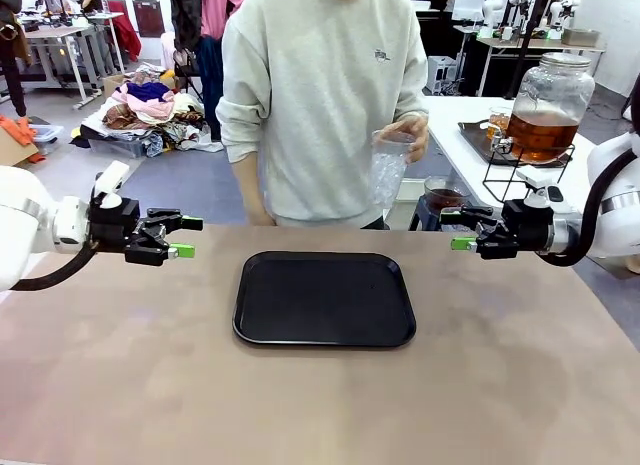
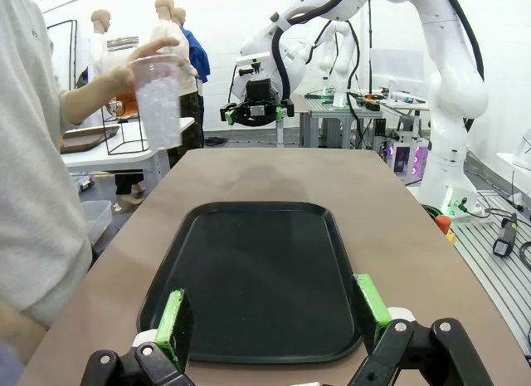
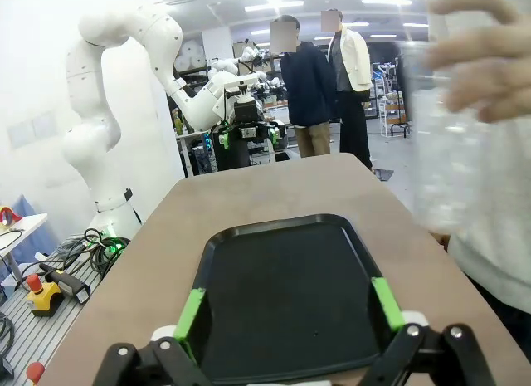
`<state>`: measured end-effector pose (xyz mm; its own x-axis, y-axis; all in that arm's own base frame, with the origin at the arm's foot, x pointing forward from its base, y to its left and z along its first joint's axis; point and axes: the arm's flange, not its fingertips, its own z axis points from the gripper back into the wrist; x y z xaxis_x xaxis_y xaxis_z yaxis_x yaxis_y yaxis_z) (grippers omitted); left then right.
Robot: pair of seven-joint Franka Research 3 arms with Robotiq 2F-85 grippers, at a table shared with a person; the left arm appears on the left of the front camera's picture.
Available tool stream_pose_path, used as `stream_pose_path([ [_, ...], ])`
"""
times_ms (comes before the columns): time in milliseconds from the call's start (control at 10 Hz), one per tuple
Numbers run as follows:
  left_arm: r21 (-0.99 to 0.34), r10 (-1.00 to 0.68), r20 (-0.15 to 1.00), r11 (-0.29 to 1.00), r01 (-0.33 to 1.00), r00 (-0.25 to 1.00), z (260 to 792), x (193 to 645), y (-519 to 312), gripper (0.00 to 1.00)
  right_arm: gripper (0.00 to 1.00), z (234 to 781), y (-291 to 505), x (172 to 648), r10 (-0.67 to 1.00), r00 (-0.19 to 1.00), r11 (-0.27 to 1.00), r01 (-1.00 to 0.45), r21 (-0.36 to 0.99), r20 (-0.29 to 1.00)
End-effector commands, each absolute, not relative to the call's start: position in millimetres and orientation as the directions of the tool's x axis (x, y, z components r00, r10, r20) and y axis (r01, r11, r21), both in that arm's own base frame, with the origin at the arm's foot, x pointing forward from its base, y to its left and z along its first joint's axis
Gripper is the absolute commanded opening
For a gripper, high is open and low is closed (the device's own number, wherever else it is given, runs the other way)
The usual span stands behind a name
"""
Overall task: Pour the drink into the iced cup.
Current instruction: Open the gripper to release the iced cup you were holding.
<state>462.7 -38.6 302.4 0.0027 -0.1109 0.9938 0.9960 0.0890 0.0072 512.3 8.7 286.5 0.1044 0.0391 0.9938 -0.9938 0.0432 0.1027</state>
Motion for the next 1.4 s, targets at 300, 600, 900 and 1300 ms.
stream_pose_path([
  [300, 0.009, -0.104, 0.995, 0.090, 0.996, 0.001, 304.8, 463.2, -39.6, 1.00, 1.00, 288.2, 8.6, 512.8, 0.040, 0.100, 0.043, -0.994, 0.098, 0.994],
  [600, 0.009, -0.104, 0.995, 0.090, 0.996, 0.001, 304.8, 463.2, -39.6, 1.00, 1.00, 288.2, 8.6, 512.8, 0.040, 0.100, 0.043, -0.994, 0.098, 0.994],
  [900, 0.009, -0.104, 0.995, 0.090, 0.996, 0.001, 304.8, 463.2, -39.6, 1.00, 1.00, 288.2, 8.6, 512.8, 0.040, 0.100, 0.043, -0.994, 0.098, 0.994],
  [1300, 0.009, -0.104, 0.995, 0.090, 0.996, 0.001, 304.8, 463.2, -39.6, 1.00, 1.00, 288.2, 8.6, 512.8, 0.040, 0.100, 0.043, -0.994, 0.098, 0.994],
])
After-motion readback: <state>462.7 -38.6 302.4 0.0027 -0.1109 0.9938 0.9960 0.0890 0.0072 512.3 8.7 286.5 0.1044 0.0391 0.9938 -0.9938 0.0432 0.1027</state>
